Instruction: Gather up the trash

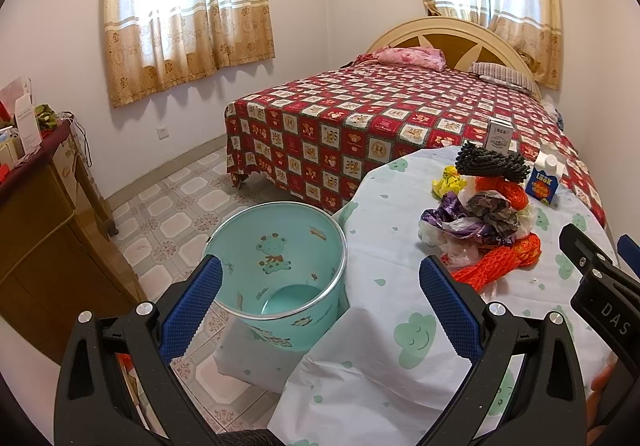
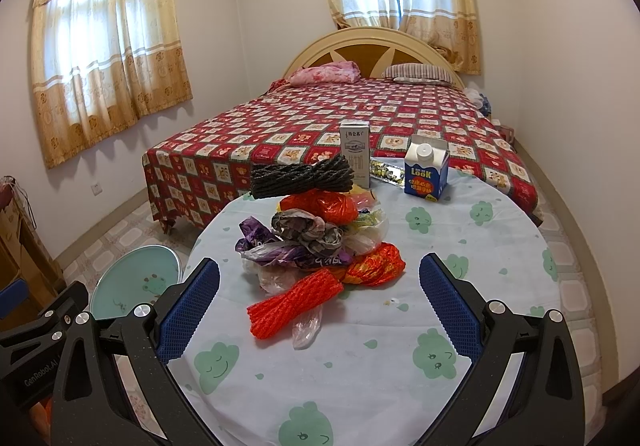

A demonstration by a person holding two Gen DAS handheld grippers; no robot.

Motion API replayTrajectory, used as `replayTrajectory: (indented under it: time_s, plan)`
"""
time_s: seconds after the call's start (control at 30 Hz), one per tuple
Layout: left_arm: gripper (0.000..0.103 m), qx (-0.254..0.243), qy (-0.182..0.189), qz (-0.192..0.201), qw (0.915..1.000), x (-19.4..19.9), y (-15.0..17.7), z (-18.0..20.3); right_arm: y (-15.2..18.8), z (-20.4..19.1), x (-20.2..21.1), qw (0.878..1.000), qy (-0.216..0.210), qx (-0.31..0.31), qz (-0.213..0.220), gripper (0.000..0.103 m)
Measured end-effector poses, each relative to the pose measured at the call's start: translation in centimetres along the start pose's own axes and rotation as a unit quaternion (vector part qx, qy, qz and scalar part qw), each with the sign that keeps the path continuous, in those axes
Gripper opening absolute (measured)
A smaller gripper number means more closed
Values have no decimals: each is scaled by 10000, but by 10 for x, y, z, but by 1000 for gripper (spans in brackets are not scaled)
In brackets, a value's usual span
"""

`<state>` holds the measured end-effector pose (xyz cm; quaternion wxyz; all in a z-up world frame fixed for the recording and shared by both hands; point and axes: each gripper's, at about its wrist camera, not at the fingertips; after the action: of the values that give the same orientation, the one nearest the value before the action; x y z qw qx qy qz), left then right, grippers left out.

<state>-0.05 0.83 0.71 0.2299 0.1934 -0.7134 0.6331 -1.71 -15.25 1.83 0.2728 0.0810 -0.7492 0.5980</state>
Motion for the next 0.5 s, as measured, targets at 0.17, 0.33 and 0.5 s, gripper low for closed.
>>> replayTrajectory:
  time_s: [0.17,0.33,0.5]
  plan:
    - [97,-10,0,-4,10000,1,-2,-2,0,0,0,10000,-7,-1,4,98]
    - [97,-13,7,-15,10000,3,-6,-7,-1,0,0,10000,-4,5,8,98]
    - [97,4,-9,7,10000,-1,1,2,-1,0,0,10000,-3,-5,0,98]
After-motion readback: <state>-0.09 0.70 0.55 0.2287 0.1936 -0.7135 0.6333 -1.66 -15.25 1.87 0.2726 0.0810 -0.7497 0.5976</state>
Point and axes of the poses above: each gripper's, at about its wrist camera, not at the fingertips, and x roughly against the way its jaws point, z to its right, y to its underside, and after that the axes turned 2 degrees about -x, right-handed
